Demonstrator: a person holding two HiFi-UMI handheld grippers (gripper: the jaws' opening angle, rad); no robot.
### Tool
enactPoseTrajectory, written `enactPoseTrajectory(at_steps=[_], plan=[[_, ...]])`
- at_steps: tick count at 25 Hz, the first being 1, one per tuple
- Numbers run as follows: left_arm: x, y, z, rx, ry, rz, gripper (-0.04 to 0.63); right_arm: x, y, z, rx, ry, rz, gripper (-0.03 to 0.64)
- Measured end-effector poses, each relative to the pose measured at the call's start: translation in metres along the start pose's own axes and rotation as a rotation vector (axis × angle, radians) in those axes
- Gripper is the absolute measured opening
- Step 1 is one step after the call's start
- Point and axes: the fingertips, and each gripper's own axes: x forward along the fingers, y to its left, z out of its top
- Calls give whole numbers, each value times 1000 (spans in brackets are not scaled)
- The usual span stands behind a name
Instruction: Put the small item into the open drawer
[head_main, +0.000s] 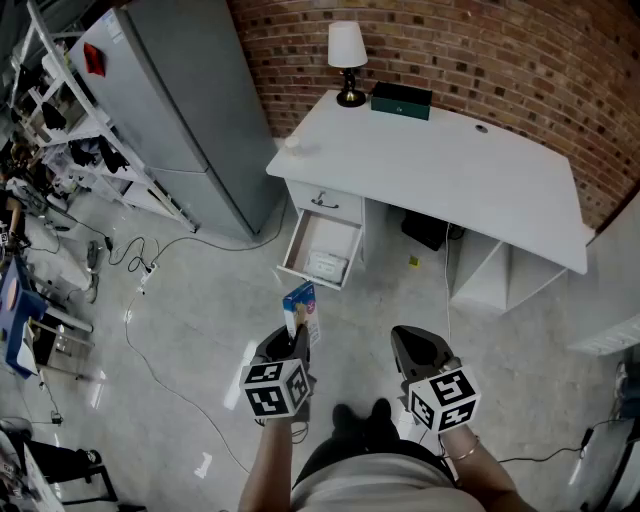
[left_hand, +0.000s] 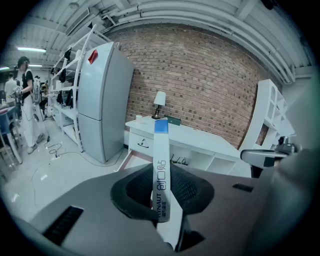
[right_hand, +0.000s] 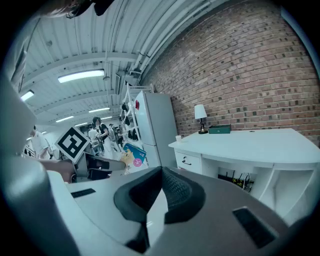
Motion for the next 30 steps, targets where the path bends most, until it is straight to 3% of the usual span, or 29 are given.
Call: enactPoseTrajectory(at_steps=[19, 30], plan=[[9, -37, 8, 28, -33, 62, 98, -32, -44, 0, 9, -33, 8, 8], [84, -19, 37, 41, 2, 66, 98, 18, -92, 19, 37, -33, -58, 8]])
